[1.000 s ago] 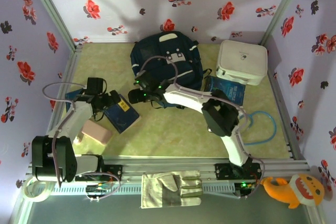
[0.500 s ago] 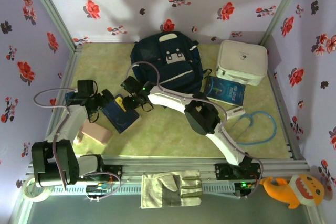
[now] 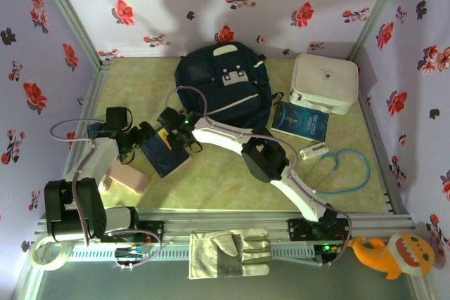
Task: Pack the student bag
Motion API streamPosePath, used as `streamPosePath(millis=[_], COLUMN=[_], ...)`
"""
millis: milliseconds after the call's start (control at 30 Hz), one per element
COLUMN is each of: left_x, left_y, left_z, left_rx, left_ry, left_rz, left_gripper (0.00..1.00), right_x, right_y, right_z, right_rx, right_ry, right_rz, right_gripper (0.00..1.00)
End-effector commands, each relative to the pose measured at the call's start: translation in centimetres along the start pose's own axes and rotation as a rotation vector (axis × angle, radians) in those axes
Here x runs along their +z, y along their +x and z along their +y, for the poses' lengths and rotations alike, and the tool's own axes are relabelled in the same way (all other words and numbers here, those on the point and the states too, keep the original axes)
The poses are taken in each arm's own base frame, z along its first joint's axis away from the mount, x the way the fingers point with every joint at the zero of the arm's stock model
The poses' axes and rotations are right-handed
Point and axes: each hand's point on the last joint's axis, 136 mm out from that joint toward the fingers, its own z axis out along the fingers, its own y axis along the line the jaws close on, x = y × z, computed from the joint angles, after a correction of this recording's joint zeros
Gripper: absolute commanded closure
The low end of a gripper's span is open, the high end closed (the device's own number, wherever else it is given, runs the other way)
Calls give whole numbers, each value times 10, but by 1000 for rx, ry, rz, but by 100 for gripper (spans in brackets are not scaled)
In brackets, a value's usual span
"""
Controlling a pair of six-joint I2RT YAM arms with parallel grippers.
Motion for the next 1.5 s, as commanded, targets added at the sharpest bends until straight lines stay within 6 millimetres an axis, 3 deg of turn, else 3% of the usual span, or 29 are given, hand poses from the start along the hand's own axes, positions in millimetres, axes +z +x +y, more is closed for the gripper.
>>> streamPosePath(millis=[0, 133, 200, 333, 433, 600, 900, 1067, 1467], left_x=[2, 7, 9, 13, 13, 17, 26, 32, 38], left_y=[2, 14, 22, 40, 54, 70, 89, 92, 96], left_z=[-7, -16, -22, -43, -59, -64, -68, -71, -74], left_rx=[-2, 9, 20, 79, 142, 190, 243, 255, 277], left_ry=[39, 82, 102, 184, 230, 226, 243, 239, 230], left_rz=[30, 73, 101, 161, 213, 259, 338, 356, 385], left_gripper=[0, 1, 2, 6, 8, 13, 30, 38, 49], right_x=[0, -16, -23, -42, -49, -36, -16, -8, 5], right_y=[42, 52, 49, 22, 4, 4, 16, 22, 33], right_z=[-48, -68, -68, -48, -44, -57, -55, -58, -64], right_rx=[32, 147, 196, 250, 283, 349, 366, 368, 392], right_ry=[202, 213, 161, -43, -117, -101, -121, -100, -101], right_rz=[108, 74, 49, -36, -70, -43, 35, 65, 115], right_gripper=[56, 56, 56, 54, 54, 59, 65, 70, 71])
